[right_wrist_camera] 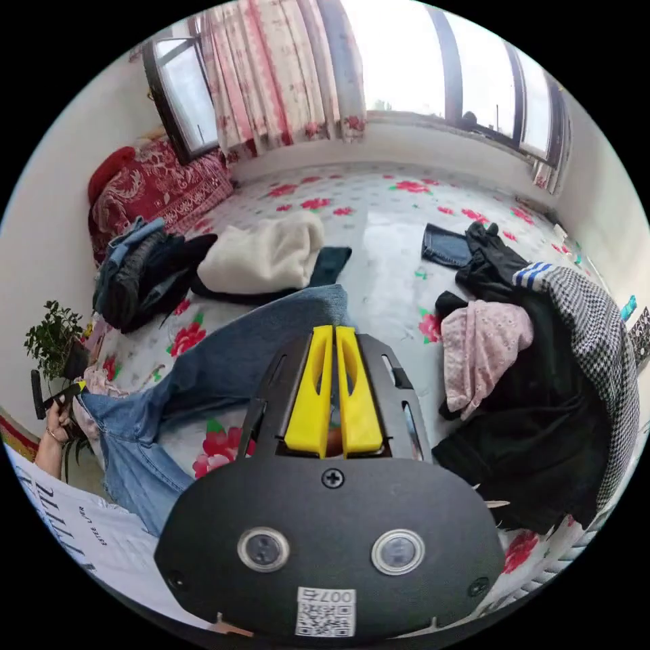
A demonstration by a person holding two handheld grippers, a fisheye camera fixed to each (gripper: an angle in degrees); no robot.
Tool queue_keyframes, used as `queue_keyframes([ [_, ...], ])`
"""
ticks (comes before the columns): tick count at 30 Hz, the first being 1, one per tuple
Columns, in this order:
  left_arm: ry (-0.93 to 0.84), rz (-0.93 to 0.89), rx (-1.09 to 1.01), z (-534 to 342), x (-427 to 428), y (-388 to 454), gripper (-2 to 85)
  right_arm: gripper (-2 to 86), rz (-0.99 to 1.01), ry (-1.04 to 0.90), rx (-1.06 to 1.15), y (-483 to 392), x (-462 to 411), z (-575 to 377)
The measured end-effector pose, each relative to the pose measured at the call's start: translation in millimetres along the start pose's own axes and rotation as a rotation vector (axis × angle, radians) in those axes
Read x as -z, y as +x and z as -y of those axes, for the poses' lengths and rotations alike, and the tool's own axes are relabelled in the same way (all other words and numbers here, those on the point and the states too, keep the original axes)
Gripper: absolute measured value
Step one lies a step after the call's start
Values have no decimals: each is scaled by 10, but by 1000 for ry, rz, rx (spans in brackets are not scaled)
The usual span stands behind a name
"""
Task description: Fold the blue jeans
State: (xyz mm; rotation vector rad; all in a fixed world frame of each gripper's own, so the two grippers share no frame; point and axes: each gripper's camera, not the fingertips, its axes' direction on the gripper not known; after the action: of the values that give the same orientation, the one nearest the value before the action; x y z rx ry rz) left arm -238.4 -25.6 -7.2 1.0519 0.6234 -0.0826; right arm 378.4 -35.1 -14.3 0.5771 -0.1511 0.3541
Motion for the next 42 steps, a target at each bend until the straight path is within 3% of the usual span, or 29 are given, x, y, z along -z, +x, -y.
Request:
queue_keyframes([
  [3, 21, -1, -19, -532, 481, 92, 49, 1, -47, 144, 0, 151, 825, -361],
  [5, -83, -5, 40, -1028, 449, 0, 51, 4, -78, 121, -29, 294, 1067, -740],
  [8, -282, -2, 152, -1598, 201, -189, 63, 17, -137, -167, -255, 722, 963, -1552],
  [10, -272, 55, 242, -1787, 299, -329, 63, 30, -180, -379, -446, 956, 905, -2203],
  [13, -149, 97, 323, -1736, 650, -566, 76, 43, -206, -317, -470, 887, 1172, -2514],
  [18, -153, 163, 124, -1063, 389, -458, 97, 61, -185, -291, -288, 692, 1076, -2030],
  [23, -463, 159, -146, -589, -1033, 118, 120, 78, -113, -357, -138, 449, 436, -1322],
  [26, -675, 294, -283, -627, -1778, 342, 114, 79, -93, -444, -64, 291, -88, -967],
  [29, -672, 244, -308, -523, -1836, 347, 83, 70, -121, -574, 13, 177, -654, -769],
  [31, -667, 214, -269, -474, -1777, 265, 43, 53, -176, -773, 17, 217, -1112, -812],
  [33, -626, 159, -203, -419, -1622, 164, 12, 32, -140, -628, -56, 328, -976, -716],
  [38, -428, -21, -21, -267, -1016, -143, -7, 9, -46, -614, -163, 647, -823, -603],
  [42, -347, -65, -2, -139, -813, -184, -8, 30, -20, -349, -267, 847, -204, -298],
])
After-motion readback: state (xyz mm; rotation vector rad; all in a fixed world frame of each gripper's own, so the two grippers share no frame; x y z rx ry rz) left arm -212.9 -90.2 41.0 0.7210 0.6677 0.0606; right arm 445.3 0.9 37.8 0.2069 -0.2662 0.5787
